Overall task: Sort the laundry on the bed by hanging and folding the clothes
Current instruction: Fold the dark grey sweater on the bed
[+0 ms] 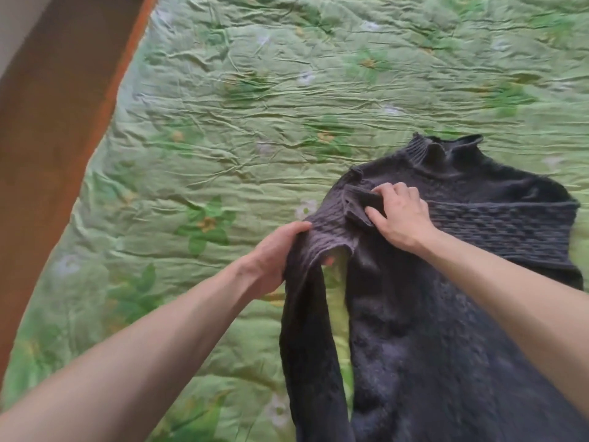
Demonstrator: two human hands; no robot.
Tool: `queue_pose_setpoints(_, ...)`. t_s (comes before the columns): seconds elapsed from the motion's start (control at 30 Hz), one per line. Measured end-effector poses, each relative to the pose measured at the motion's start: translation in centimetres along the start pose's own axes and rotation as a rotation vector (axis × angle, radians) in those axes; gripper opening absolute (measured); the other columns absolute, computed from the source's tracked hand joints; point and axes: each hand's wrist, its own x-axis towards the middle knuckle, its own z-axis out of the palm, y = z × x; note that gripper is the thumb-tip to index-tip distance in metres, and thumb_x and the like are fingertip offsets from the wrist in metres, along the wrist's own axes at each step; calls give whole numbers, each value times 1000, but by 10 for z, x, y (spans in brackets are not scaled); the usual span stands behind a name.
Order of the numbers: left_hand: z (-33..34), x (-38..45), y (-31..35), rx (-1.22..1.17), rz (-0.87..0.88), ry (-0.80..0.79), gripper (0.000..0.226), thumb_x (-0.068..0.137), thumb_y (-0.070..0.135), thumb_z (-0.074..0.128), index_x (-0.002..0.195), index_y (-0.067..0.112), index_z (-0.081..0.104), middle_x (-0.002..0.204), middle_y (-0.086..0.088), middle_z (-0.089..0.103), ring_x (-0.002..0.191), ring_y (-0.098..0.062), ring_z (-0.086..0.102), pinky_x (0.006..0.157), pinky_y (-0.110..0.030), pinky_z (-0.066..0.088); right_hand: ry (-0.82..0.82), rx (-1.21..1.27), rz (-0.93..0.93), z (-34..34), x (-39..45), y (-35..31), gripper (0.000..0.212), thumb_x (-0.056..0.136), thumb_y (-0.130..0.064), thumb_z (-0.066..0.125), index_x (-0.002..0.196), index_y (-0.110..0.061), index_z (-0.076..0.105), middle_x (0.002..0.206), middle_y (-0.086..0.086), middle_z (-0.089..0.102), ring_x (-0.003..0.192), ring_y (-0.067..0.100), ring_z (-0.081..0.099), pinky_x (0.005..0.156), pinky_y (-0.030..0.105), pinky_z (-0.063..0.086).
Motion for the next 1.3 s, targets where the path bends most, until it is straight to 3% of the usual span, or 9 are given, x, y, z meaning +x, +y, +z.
queue_pose_setpoints(0.07,-6,1,4,49,10,57,37,106,32,47,104,7,74,82,-8,76,65,-19,69,59,-25,57,-8,-14,-6,4,1,-2,54,101,-44,56,148,-20,42,140,13,48,129,37,44,109,50,36)
queue_pose_setpoints(0.2,-32,1,9,237,46,214,11,99,26,65,95,16,66,92,-7,70,80,-21,62,68,-30,45,-18,-110,-51,14,-3,-9,67,106,-48,42,163,-24,18,159,9,32,141,34,37,118,53,29)
queue_pose_setpoints(0.27,-51,-3,14,474,124,261,22,92,22,76,94,19,55,91,-4,63,81,-20,58,67,-33,43,-48,-136,-28,18,-6,-11,70,107,-52,36,166,-26,8,169,6,19,152,30,25,122,55,20)
queue_pose_setpoints(0.4,-75,-17,41,1097,230,183,31,91,28,77,116,15,63,104,-6,70,94,-23,68,75,-31,51,197,-283,-379,10,-12,-11,58,107,-33,50,160,-16,36,157,17,41,142,39,41,113,54,34)
queue_pose_setpoints(0.53,-79,-20,50,1041,134,37,32,93,47,75,75,20,74,67,11,70,55,0,63,50,-17,46,7,-234,-484,21,-16,-13,57,111,-38,32,165,-20,24,168,7,32,155,25,31,125,43,25)
queue_pose_setpoints(0.7,-94,-20,34,1073,-12,25,61,71,76,80,77,15,73,70,6,62,65,-14,55,65,-28,39,-141,-222,-365,41,-10,-11,68,108,-54,20,166,-30,-6,174,-6,-7,160,11,-6,129,38,0)
queue_pose_setpoints(0.9,-127,-43,29,790,239,188,31,80,56,85,85,25,84,77,7,79,64,-1,69,57,-15,48,-181,-220,-316,44,-7,-14,69,106,-57,17,165,-33,-11,173,-8,-12,159,10,-11,130,40,-3)
queue_pose_setpoints(1.1,-177,-72,74,1297,426,238,46,81,49,85,62,16,59,52,9,47,50,-8,40,53,-30,34,-249,-240,-271,40,-5,-20,69,105,-60,12,163,-36,-16,172,-10,-18,158,9,-14,129,42,-5)
queue_pose_setpoints(1.3,-215,-71,43,1556,113,283,42,89,52,77,72,14,70,63,-1,64,70,-26,63,60,-31,41,-278,-266,-243,45,-2,-23,71,103,-62,11,163,-35,-17,172,-9,-19,158,10,-16,129,43,-6)
